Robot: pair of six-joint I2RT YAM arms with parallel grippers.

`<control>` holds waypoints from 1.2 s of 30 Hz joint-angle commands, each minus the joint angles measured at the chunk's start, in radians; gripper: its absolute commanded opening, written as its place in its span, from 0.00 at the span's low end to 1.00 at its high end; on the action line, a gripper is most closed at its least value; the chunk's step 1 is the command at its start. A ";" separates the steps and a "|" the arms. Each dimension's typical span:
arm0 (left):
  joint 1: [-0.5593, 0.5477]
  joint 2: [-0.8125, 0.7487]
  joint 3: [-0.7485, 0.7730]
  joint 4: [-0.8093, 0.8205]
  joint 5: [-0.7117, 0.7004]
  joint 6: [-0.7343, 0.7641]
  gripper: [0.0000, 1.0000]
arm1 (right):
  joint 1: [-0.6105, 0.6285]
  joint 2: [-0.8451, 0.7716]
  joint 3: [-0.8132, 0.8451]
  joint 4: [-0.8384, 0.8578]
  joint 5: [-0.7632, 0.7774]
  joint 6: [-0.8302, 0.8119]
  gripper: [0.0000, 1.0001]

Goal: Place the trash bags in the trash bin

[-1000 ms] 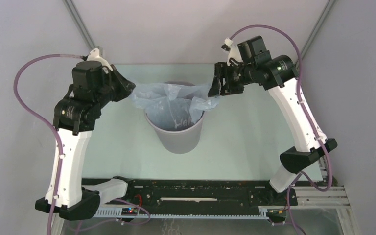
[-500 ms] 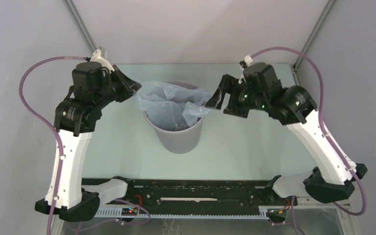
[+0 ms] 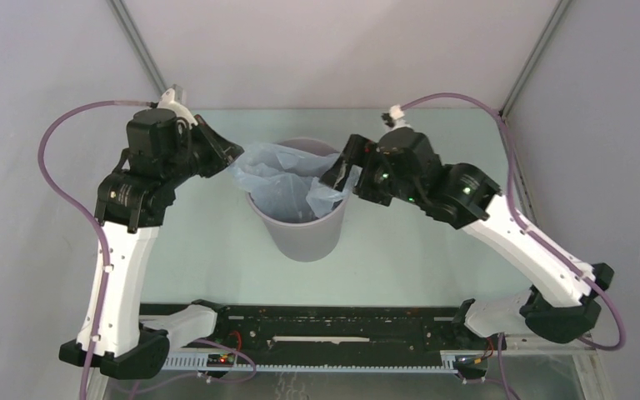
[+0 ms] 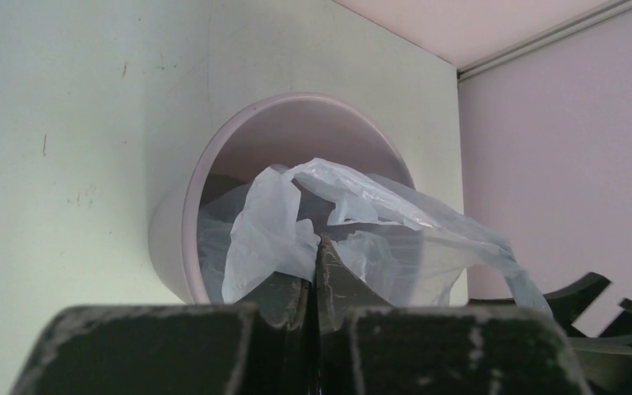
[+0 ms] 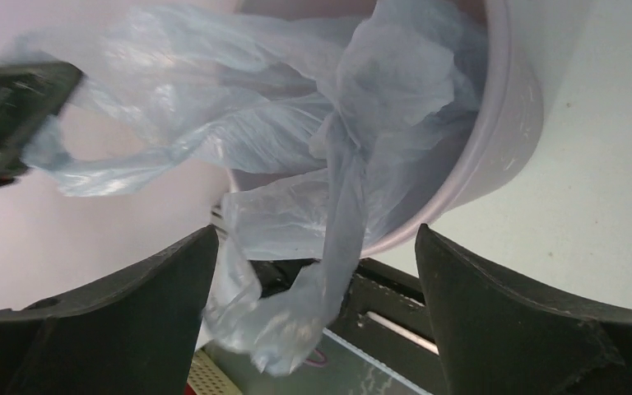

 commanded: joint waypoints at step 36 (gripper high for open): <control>-0.264 -0.182 -0.107 0.000 -0.322 -0.359 0.88 | -0.042 -0.097 -0.128 0.240 -0.188 -0.076 0.00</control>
